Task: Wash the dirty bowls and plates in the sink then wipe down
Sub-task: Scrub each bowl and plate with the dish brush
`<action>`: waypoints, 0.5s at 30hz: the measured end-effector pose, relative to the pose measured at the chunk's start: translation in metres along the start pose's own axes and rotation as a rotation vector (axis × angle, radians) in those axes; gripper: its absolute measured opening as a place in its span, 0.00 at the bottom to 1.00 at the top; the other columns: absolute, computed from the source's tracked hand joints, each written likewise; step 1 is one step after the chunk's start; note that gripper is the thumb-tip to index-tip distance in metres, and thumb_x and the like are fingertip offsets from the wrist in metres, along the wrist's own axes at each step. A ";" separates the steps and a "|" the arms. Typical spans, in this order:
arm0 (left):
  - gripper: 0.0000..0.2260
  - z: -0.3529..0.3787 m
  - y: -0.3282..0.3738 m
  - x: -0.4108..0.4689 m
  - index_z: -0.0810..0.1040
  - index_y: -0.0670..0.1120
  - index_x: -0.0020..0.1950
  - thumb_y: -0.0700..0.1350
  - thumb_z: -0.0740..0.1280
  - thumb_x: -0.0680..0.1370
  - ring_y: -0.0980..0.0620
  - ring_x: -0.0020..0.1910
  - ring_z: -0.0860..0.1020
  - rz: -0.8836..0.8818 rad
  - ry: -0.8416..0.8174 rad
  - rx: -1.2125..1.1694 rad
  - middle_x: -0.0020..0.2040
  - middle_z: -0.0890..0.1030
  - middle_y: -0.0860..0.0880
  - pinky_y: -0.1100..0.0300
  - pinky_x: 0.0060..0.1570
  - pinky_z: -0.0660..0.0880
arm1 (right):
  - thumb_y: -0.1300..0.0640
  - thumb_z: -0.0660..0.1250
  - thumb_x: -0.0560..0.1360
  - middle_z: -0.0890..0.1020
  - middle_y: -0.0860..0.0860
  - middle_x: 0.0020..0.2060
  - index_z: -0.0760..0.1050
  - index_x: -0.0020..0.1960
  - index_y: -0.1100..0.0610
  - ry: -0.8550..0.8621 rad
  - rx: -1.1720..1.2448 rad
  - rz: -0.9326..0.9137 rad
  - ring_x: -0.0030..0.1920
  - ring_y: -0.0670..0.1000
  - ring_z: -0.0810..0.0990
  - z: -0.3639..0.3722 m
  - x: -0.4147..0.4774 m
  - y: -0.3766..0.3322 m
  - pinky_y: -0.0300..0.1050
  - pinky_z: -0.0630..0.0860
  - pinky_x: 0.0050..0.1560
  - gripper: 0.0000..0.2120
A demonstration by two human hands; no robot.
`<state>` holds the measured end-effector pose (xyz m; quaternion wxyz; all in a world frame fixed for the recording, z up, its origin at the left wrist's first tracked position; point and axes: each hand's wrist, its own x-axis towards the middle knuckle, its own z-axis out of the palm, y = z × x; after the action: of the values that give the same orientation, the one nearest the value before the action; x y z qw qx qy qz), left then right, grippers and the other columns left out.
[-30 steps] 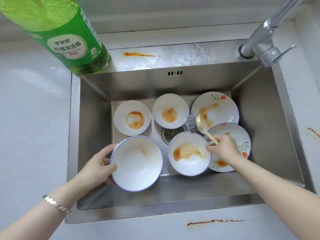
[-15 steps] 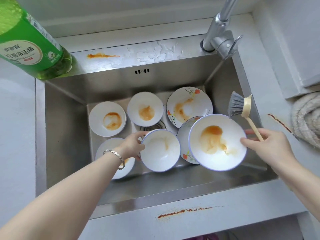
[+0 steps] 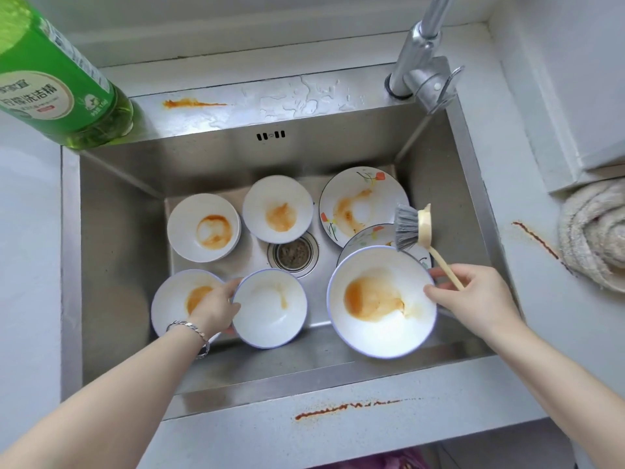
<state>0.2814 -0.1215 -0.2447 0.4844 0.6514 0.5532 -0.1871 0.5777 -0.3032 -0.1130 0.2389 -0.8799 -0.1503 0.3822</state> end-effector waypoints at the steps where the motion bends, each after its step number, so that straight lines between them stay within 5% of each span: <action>1: 0.22 0.002 0.000 0.001 0.67 0.47 0.70 0.32 0.60 0.77 0.44 0.49 0.77 0.000 -0.012 0.026 0.56 0.77 0.45 0.58 0.41 0.75 | 0.63 0.74 0.64 0.83 0.48 0.29 0.79 0.34 0.47 0.002 -0.002 -0.003 0.38 0.55 0.83 0.002 -0.001 0.000 0.56 0.80 0.49 0.11; 5: 0.26 0.006 0.000 -0.003 0.61 0.43 0.73 0.38 0.65 0.77 0.44 0.63 0.73 -0.007 -0.064 0.170 0.67 0.72 0.43 0.58 0.58 0.70 | 0.63 0.73 0.65 0.82 0.45 0.26 0.79 0.34 0.48 -0.015 0.007 -0.029 0.35 0.53 0.81 0.009 -0.002 -0.005 0.50 0.79 0.48 0.10; 8: 0.28 -0.003 0.013 -0.026 0.59 0.43 0.74 0.40 0.65 0.77 0.43 0.62 0.74 0.011 -0.007 0.188 0.69 0.70 0.44 0.58 0.57 0.70 | 0.63 0.73 0.65 0.81 0.43 0.24 0.78 0.35 0.47 -0.023 -0.010 -0.048 0.34 0.51 0.79 0.013 -0.008 -0.015 0.44 0.75 0.44 0.12; 10: 0.24 -0.014 0.031 -0.054 0.65 0.43 0.72 0.44 0.66 0.77 0.47 0.62 0.74 0.024 0.037 0.002 0.67 0.72 0.46 0.58 0.61 0.68 | 0.63 0.73 0.65 0.81 0.45 0.25 0.79 0.35 0.47 -0.040 0.005 -0.056 0.34 0.51 0.79 0.014 -0.015 -0.024 0.45 0.75 0.43 0.11; 13: 0.20 -0.028 0.066 -0.113 0.69 0.51 0.68 0.50 0.66 0.77 0.52 0.56 0.79 0.075 -0.220 -0.603 0.60 0.78 0.51 0.55 0.55 0.77 | 0.65 0.73 0.65 0.83 0.50 0.30 0.80 0.37 0.50 -0.094 0.052 -0.056 0.37 0.53 0.80 0.019 -0.035 -0.040 0.47 0.75 0.45 0.10; 15: 0.18 -0.032 0.080 -0.144 0.70 0.59 0.63 0.53 0.66 0.74 0.55 0.52 0.81 0.158 -0.312 -0.739 0.54 0.82 0.55 0.59 0.48 0.79 | 0.66 0.73 0.65 0.83 0.55 0.32 0.80 0.38 0.51 -0.127 0.106 -0.051 0.37 0.53 0.79 0.023 -0.051 -0.052 0.45 0.74 0.44 0.10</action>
<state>0.2984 -0.1662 -0.0843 0.7767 0.4378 0.4514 -0.0348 0.5227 -0.2753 -0.0686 0.2847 -0.8360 -0.1672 0.4382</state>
